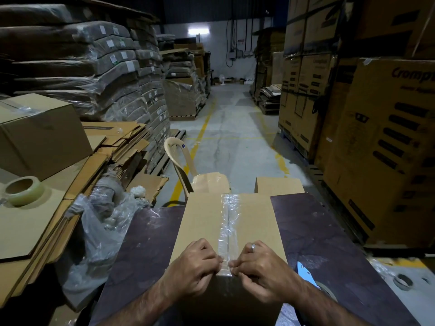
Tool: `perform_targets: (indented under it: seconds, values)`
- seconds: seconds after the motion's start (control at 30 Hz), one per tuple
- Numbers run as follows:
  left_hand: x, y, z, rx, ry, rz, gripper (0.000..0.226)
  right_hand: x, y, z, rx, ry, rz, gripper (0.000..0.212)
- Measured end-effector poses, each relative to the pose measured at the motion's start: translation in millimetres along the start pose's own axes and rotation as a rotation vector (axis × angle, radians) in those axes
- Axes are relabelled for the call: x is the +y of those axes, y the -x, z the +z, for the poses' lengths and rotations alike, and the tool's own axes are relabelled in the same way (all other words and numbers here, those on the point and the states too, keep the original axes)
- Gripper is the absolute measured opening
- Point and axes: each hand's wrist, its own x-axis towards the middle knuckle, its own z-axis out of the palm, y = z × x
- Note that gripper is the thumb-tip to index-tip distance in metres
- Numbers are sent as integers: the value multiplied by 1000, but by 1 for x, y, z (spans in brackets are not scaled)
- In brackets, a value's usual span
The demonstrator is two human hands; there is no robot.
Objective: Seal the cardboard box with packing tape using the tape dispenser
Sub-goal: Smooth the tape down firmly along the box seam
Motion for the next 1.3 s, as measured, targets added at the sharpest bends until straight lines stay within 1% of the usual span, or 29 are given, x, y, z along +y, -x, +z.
perform_targets:
  seconds: [0.1,0.17,0.3,0.43,0.53,0.63,0.7,0.83,0.93,1.0,1.13,1.23,1.3]
  values:
    - [-1,1,1,-3,30,26,13,0,2,0,-15,0,-31,18]
    - [-3,1,2,3,60,-13,15,0,2,1,-4,-5,-24,18]
    - [-6,-1,5,7,91,-173,19,3,-4,4,34,-33,101,22]
    - [-5,-4,5,-50,16,-239,37,5,-7,9,36,8,220,32]
    - [-5,-5,5,-125,-102,-273,51,4,-11,9,-28,70,301,47]
    - [-2,-12,0,-254,-110,-324,62,3,-13,9,-120,159,343,58]
    - [1,-17,-4,-349,-109,-363,62,3,-15,11,-166,226,351,64]
    - [1,-18,-4,-342,-132,-359,58,2,-17,9,-231,248,355,68]
    - [-1,-14,1,-294,-133,-344,67,3,-14,7,-205,232,325,66]
    - [-1,-12,2,-243,-108,-340,68,4,-13,7,-163,218,291,62]
    - [-2,-8,2,-137,-27,-297,56,3,-10,9,-71,193,199,46]
    - [1,-4,-1,-51,49,-224,45,-1,-5,6,12,188,132,27]
    - [3,-2,-5,-42,111,-183,41,-2,-1,7,43,219,106,24]
